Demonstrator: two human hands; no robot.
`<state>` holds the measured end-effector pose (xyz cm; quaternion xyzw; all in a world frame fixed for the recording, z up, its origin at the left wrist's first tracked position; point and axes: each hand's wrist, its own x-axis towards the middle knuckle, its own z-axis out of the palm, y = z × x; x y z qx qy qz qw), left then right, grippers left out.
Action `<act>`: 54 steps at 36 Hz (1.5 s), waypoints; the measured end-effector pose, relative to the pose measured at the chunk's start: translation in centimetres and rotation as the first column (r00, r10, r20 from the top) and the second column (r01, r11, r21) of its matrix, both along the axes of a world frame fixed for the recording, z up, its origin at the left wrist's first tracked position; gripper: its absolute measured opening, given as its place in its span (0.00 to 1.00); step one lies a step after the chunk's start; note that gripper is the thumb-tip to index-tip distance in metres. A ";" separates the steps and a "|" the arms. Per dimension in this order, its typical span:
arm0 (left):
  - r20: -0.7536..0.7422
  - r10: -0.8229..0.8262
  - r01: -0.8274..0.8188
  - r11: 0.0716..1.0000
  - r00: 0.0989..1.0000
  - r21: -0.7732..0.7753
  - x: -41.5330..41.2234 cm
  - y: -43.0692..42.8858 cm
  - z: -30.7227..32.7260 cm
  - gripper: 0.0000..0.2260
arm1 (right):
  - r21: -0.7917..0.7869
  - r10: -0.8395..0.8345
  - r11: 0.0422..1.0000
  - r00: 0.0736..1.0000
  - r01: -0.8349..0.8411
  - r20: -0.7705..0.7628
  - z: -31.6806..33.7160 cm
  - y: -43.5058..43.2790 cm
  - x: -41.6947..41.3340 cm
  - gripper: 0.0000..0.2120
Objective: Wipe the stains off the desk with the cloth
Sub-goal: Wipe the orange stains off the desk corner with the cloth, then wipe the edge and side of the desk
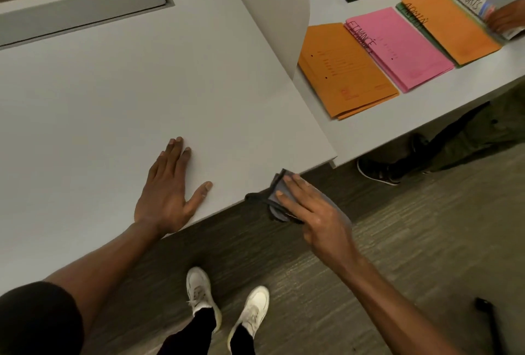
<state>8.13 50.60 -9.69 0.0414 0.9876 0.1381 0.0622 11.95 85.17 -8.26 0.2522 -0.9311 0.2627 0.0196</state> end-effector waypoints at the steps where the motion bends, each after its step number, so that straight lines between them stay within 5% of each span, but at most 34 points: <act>1: -0.001 0.000 0.000 1.000 1.000 -0.002 0.0 0.0 0.0 0.42 | -0.069 -0.109 0.992 0.994 0.109 0.007 -0.1 1.1 0.3 0.37; 3: -0.006 0.000 0.000 1.000 1.000 -0.008 0.0 0.0 0.0 0.42 | -0.258 -0.379 0.883 0.920 0.392 0.101 -0.3 2.6 0.4 0.37; 5: -0.006 -0.002 0.002 1.000 1.000 -0.016 0.0 0.1 0.0 0.42 | -0.422 -0.581 0.644 0.767 0.638 0.273 -0.3 3.2 0.0 0.36; 8: -0.013 -0.007 0.006 1.000 1.000 -0.031 0.1 0.3 0.0 0.42 | -0.515 -0.677 0.414 0.632 0.750 0.377 0.1 2.4 -1.5 0.33; 11: -0.017 -0.008 0.008 0.999 1.000 -0.035 0.1 0.4 0.1 0.41 | -0.482 -0.652 0.535 0.702 0.694 0.287 0.4 0.2 -3.2 0.36; 15: -0.025 -0.016 0.015 0.999 1.000 -0.038 0.1 0.5 0.3 0.41 | -0.121 -0.562 0.816 0.825 0.565 0.061 -0.7 -3.1 -4.9 0.36; 26: -0.050 -0.018 0.016 0.999 0.999 -0.037 0.2 0.7 -0.2 0.40 | 0.016 -0.437 0.899 0.899 0.437 0.034 -2.0 -10.8 1.9 0.33; 31: -0.081 -0.024 0.021 0.999 0.996 -0.042 0.2 0.5 -0.8 0.40 | -0.171 -0.460 0.870 0.886 0.463 0.058 -3.1 -12.0 4.7 0.35; 33: -0.076 -0.029 0.025 0.998 0.997 -0.051 0.2 0.6 -1.0 0.41 | -0.322 -0.566 0.745 0.809 0.585 0.159 -4.0 -11.7 5.7 0.35; 34: -0.066 -0.022 0.018 0.998 0.998 -0.057 0.2 0.7 -0.9 0.41 | -0.426 -0.620 0.597 0.728 0.680 0.293 -4.4 -11.5 6.1 0.35; 37: -0.070 -0.025 0.022 0.999 0.997 -0.039 0.5 2.5 -0.3 0.40 | -0.507 -0.494 -0.123 0.391 0.853 0.777 -5.0 -9.8 6.8 0.30; 38: -0.090 -0.047 0.045 0.999 0.995 -0.023 0.6 3.6 -0.1 0.37 | -0.471 -0.433 -0.290 0.324 0.833 0.841 -5.4 -9.1 6.7 0.28; 40: -0.135 -0.098 0.100 0.995 0.986 0.005 0.6 6.1 0.3 0.32 | -0.438 -0.361 -0.472 0.285 0.765 0.888 -6.2 -7.8 6.2 0.27; 46: -0.116 -0.192 0.194 0.981 0.975 0.011 -1.4 10.7 -0.1 0.30 | -0.512 -0.364 -0.509 0.366 0.692 0.856 -6.5 -5.7 1.3 0.29; 54: -0.200 -0.252 0.263 0.965 0.947 0.026 -2.7 9.7 -2.0 0.20 | -0.679 -0.543 -0.340 0.453 0.651 0.707 -6.3 -4.1 -5.6 0.34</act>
